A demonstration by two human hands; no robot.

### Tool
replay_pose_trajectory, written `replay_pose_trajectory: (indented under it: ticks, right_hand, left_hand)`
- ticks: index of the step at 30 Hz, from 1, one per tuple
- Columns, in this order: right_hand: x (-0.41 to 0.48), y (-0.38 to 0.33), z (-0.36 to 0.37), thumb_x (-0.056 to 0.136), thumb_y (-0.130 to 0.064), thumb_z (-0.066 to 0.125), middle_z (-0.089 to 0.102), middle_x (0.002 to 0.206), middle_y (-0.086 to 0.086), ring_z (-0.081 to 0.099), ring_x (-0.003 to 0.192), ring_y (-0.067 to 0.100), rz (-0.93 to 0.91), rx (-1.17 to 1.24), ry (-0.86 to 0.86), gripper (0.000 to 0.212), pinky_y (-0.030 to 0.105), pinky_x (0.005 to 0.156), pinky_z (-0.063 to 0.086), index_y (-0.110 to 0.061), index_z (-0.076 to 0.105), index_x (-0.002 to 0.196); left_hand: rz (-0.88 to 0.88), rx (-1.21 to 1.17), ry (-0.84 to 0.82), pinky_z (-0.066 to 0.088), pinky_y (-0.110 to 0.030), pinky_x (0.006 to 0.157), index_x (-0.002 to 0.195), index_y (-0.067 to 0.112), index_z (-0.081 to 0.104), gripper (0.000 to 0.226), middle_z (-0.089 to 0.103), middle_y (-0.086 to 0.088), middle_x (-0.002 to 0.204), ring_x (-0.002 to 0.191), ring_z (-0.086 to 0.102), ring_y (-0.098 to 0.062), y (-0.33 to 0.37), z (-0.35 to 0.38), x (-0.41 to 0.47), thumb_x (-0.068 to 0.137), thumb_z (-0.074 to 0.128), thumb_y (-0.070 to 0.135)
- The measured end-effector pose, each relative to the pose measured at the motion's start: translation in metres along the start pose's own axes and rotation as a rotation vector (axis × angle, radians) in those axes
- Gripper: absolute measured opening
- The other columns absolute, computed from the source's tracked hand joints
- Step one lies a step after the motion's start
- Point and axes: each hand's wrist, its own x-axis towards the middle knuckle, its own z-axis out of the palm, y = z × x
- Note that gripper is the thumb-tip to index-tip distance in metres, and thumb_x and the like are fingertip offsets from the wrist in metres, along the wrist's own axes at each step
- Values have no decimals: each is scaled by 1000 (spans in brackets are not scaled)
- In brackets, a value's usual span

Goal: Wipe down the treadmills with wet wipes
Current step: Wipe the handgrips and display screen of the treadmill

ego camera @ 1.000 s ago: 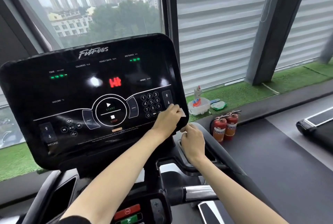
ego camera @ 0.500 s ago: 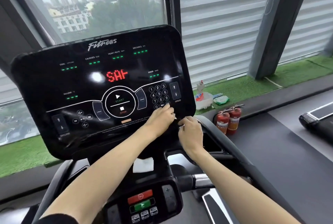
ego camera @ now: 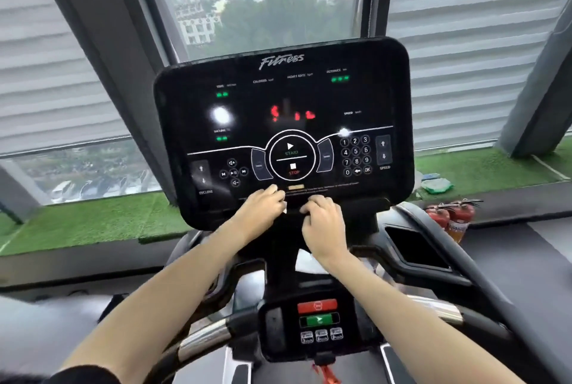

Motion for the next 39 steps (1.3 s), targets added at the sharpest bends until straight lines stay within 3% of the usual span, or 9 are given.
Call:
replay_pose_trajectory:
  ticks: [9, 16, 19, 22, 26, 28, 31, 35, 39]
  right_hand:
    - [-15, -73, 54, 59, 4, 51, 65, 82, 3, 62, 75, 27, -133, 65, -73, 25, 39, 72, 51, -7, 70, 71]
    - [-26, -104, 78, 62, 4, 48, 65, 84, 5, 61, 76, 27, -176, 58, -142, 28, 41, 73, 52, -5, 71, 75]
    - [-28, -109, 85, 67, 6, 50, 66, 90, 7, 60, 83, 29, -178, 44, -199, 27, 41, 79, 49, -3, 72, 80]
    - [-28, -109, 89, 69, 6, 51, 66, 93, 7, 59, 85, 28, -178, 18, -202, 26, 40, 81, 47, -3, 72, 82]
    - [-28, -108, 94, 65, 11, 60, 68, 96, 7, 61, 91, 30, -167, -39, -170, 25, 39, 82, 49, -4, 73, 80]
    - [-28, -111, 94, 65, 8, 58, 70, 99, 9, 63, 99, 30, -183, -78, -129, 24, 40, 86, 50, -5, 73, 79]
    - [-26, -111, 91, 62, 1, 52, 70, 87, 3, 65, 90, 26, -189, -107, -75, 24, 38, 81, 52, -8, 71, 73]
    - [-27, -104, 92, 64, -1, 52, 69, 87, 5, 66, 88, 26, -138, -136, -69, 20, 39, 80, 51, -9, 70, 69]
    - [-28, -104, 96, 73, -4, 40, 69, 88, 6, 65, 89, 26, -157, -160, -68, 30, 38, 79, 50, -8, 69, 66]
  left_hand:
    - [-219, -8, -28, 47, -26, 54, 77, 15, 70, 33, 58, 4, 76, 76, 54, -17, -70, 5, -114, 52, 82, -3]
    - [-287, -14, -38, 44, -26, 52, 66, 15, 67, 23, 57, 2, 72, 69, 55, -18, -82, 17, -158, 56, 85, 4]
    - [-355, -4, -80, 43, -24, 46, 54, 14, 63, 29, 55, 2, 64, 63, 54, -18, -89, 25, -181, 42, 84, -4]
    - [-478, -133, 60, 44, -26, 45, 63, 6, 65, 33, 57, -3, 70, 67, 56, -22, -92, 29, -199, 43, 72, -18]
    - [-438, -184, 281, 46, -29, 63, 85, 3, 69, 24, 60, -6, 84, 80, 54, -22, -83, 21, -175, 67, 63, -13]
    - [-435, -245, 266, 50, -32, 62, 88, 2, 69, 29, 60, -5, 86, 81, 54, -22, -76, 24, -160, 65, 67, -16]
    - [-468, -384, 237, 47, -32, 57, 93, 3, 69, 35, 57, -3, 89, 85, 49, -19, -62, 26, -143, 65, 66, -18]
    - [-423, -478, 220, 42, -29, 69, 95, 13, 66, 19, 51, 4, 92, 91, 43, -10, -54, 20, -116, 82, 63, -1]
    - [-320, -393, 170, 49, -33, 64, 90, 11, 61, 17, 47, 2, 89, 88, 43, -14, -54, 25, -107, 79, 65, -2]
